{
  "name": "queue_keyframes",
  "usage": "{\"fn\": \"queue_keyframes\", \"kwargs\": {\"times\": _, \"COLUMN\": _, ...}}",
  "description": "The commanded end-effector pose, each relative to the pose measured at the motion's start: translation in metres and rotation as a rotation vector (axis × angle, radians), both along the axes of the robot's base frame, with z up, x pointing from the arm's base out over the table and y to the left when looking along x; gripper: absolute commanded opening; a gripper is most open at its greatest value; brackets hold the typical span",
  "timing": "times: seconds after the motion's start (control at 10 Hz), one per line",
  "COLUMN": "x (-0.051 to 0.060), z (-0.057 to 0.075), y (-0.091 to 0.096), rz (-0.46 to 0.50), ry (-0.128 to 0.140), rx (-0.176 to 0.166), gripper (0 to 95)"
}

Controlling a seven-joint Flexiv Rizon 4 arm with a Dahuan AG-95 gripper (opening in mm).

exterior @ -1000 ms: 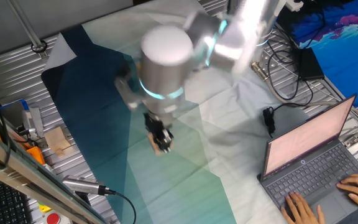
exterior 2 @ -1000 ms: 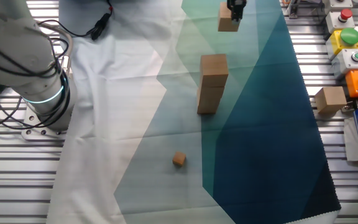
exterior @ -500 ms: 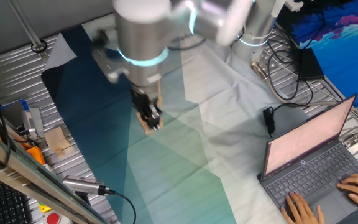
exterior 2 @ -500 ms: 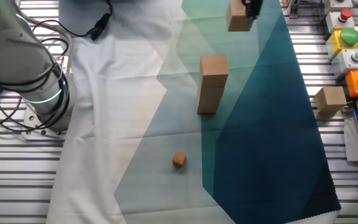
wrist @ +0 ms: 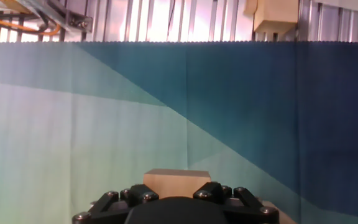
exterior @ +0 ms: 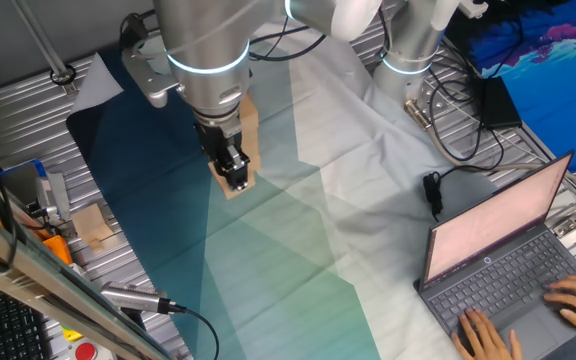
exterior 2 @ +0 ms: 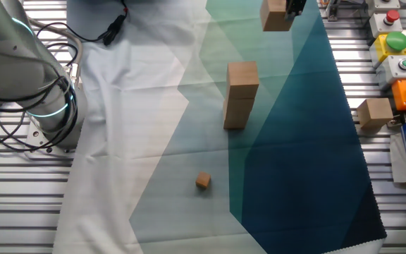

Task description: Stack the blocks in a vertical line of five

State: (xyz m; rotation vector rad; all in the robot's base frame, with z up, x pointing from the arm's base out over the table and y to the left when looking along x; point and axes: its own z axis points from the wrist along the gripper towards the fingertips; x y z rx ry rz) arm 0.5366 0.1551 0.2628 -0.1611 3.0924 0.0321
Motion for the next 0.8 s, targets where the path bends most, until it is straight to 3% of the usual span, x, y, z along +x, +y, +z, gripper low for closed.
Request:
{"fn": "queue_keyframes", "kwargs": {"times": 0.1, "x": -0.002, "z": -0.0003, "y": 0.0003, "rz": 0.003, "ry": 0.015, "rx": 0.004, "gripper": 0.0}}
{"fn": "queue_keyframes", "kwargs": {"times": 0.6, "x": -0.0064, "z": -0.0023, "y": -0.0003, "rz": 0.027, "ry": 0.014, "rx": 0.005, "gripper": 0.0}}
{"fn": "queue_keyframes", "kwargs": {"times": 0.8, "x": -0.006, "z": -0.0028, "y": -0.0007, "rz": 0.044, "ry": 0.022, "rx": 0.028, "gripper": 0.0}}
